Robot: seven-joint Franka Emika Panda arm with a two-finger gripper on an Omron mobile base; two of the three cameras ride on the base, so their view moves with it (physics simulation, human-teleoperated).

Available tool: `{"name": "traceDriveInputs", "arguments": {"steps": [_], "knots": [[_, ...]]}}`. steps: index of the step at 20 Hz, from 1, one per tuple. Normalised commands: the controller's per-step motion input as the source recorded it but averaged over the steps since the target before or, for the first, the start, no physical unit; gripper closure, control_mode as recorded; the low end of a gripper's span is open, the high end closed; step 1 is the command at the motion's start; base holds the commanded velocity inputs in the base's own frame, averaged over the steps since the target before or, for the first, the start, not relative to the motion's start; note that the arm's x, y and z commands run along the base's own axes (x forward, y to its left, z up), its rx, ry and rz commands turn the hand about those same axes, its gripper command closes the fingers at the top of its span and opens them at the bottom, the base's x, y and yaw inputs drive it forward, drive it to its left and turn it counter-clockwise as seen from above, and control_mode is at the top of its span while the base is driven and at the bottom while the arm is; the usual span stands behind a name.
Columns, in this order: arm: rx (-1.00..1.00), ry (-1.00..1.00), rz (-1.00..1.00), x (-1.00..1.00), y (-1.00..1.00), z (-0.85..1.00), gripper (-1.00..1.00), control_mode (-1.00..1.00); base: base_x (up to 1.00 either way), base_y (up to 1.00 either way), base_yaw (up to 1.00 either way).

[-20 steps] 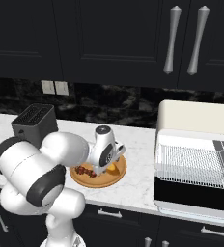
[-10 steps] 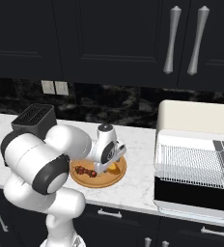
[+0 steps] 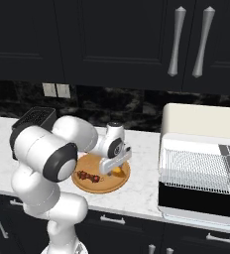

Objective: Pick up the kebab skewer and baguette bread, and place them inside the toaster oven. Close the toaster oven door and start by setting the timer.

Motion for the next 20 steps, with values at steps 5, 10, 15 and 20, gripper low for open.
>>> {"name": "traceDriveInputs", "arguments": {"steps": [5, 10, 15, 20], "knots": [[0.00, -0.11, 0.00, -0.56, 0.00, -0.15, 1.00, -1.00, 0.00, 0.00, 0.00], [0.00, -0.28, 0.00, -0.95, 0.00, 0.09, 1.00, -1.00, 0.00, 0.00, 0.00], [0.00, -0.27, -0.01, -0.59, 0.00, 0.52, 1.00, -1.00, 0.00, 0.00, 0.00], [0.00, -0.13, 0.00, -0.04, -0.04, 0.91, 1.00, -1.00, 0.00, 0.00, 0.00]]}}
